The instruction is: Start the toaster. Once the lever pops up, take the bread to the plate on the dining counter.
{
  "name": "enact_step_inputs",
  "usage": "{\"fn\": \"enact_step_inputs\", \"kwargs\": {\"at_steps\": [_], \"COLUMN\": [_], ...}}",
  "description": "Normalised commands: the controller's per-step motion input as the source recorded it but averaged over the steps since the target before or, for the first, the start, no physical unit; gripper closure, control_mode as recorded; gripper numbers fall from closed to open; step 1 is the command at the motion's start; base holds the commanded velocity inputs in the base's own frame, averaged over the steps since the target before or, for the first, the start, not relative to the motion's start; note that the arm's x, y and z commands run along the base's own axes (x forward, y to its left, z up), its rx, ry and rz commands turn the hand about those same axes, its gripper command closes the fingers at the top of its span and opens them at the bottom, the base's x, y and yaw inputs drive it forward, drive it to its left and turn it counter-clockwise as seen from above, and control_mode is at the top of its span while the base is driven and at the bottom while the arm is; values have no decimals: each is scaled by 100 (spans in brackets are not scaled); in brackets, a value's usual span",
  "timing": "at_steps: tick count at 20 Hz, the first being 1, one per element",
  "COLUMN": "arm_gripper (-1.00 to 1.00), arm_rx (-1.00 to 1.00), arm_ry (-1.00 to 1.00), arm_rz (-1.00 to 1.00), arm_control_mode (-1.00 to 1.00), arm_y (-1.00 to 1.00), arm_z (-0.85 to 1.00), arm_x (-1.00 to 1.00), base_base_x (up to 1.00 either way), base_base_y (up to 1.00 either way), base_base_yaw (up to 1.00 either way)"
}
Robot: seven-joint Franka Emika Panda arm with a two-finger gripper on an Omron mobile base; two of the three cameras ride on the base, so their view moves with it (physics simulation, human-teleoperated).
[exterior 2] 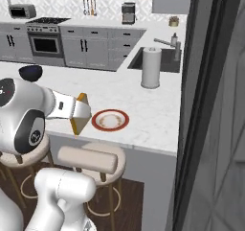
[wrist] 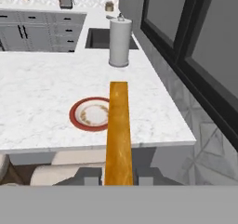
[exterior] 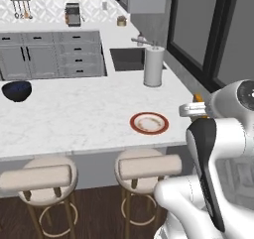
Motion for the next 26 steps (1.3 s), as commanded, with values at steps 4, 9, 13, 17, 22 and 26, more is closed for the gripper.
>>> {"fn": "enact_step_inputs", "kwargs": {"at_steps": [4, 9, 13, 17, 22, 26], "arm_gripper": [100, 100, 100, 100, 100, 100], "arm_rx": [0, 0, 0, 0, 0, 0], "arm_ry": [0, 0, 0, 0, 0, 0], "arm_rz": [0, 0, 0, 0, 0, 0], "arm_control_mode": [100, 100, 100, 100, 100, 100], "arm_y": [0, 0, 0, 0, 0, 0], "arm_z": [0, 0, 0, 0, 0, 0], "arm_x": [0, 0, 0, 0, 0, 0], "base_base_x": [41, 14, 11, 26, 26, 48], "base_base_y": [34, 26, 40, 29, 1, 0], "base_base_yaw": [-12, -10, -8, -2, 0, 0]}}
